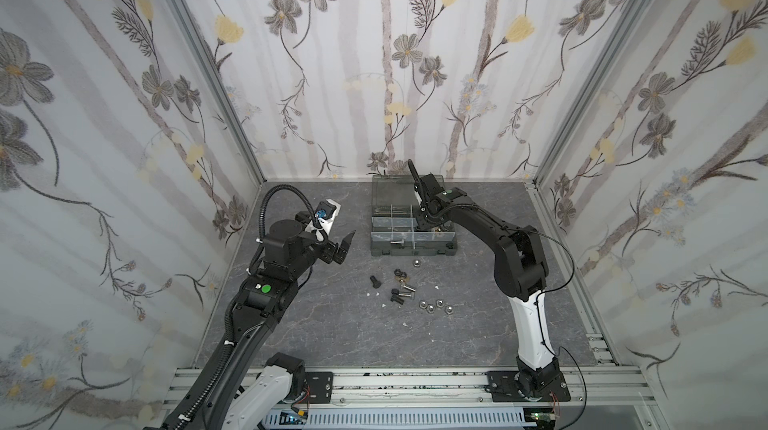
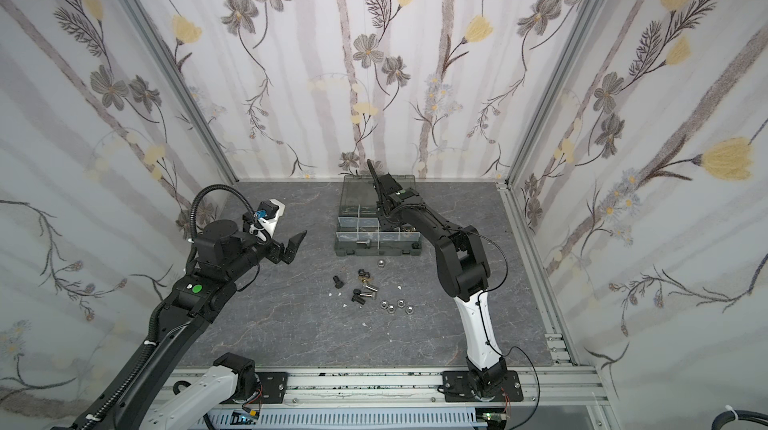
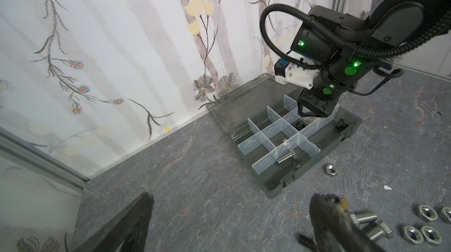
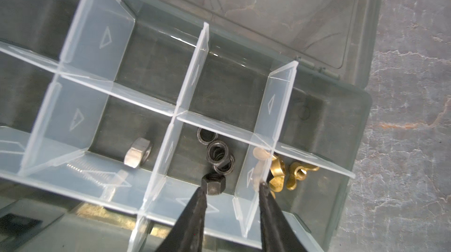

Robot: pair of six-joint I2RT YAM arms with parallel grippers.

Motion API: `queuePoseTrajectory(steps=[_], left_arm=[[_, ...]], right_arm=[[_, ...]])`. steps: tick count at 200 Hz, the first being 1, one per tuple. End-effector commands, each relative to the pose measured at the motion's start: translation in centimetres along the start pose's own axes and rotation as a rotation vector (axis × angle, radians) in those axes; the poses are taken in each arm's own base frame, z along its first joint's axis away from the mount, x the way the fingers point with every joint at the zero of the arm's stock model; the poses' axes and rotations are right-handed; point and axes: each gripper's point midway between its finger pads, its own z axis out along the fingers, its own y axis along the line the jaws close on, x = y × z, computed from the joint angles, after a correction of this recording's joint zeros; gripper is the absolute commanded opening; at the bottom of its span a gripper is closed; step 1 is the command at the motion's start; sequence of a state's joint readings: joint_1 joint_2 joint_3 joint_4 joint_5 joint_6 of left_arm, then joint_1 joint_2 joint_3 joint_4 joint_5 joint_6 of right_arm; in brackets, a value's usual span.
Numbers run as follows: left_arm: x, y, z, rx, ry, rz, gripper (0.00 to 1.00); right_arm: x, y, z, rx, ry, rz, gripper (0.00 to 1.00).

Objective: Sort the screws and nuts into containers
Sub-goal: Place the nut into the container, then pick up the nut from the center of the table.

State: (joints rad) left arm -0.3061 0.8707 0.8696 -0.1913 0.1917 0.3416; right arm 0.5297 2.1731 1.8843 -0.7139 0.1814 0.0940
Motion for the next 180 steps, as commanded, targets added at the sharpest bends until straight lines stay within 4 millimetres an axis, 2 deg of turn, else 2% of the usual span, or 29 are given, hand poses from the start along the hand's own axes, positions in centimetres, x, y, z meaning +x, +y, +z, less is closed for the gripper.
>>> queuePoseTrajectory(steps=[1, 37, 59, 92, 115, 160, 180], left_arm=[[-0.9, 0.2, -0.2, -0.004, -0.029, 0.019, 1.00], [-1.1, 0.1, -0.4, -0.004, -0.037, 0.020, 1.00], [-0.9, 0.0, -0.3, 0.002, -0.037, 0.019, 1.00], [-1.0, -0.1, -0.5, 0.007, -0.048, 0.017, 1.00], [-1.0, -0.2, -0.5, 0.009, -0.049, 0.017, 1.00], [-1.0, -0.2, -0.6, 0.009, -0.051, 0.017, 1.00], [-1.0, -0.2, -0.6, 0.009, -0.051, 0.016, 1.00]], right_arm=[[1.2, 1.3, -1.5, -0.040, 0.019, -0.008, 0.39], [4.6, 3.8, -2.9, -0.075, 0.058, 0.024, 0.45], [6.8, 5.5, -2.9, -0.108, 0.089, 0.038, 0.49], [8.9, 7.7, -2.4, -0.156, 0.118, 0.055, 0.55], [9.8, 8.4, -1.9, -0.158, 0.137, 0.044, 0.56], [10.9, 8.5, -0.6, -0.152, 0.167, 0.033, 0.62], [11.5, 8.7, 0.1, -0.159, 0.182, 0.030, 0.61]])
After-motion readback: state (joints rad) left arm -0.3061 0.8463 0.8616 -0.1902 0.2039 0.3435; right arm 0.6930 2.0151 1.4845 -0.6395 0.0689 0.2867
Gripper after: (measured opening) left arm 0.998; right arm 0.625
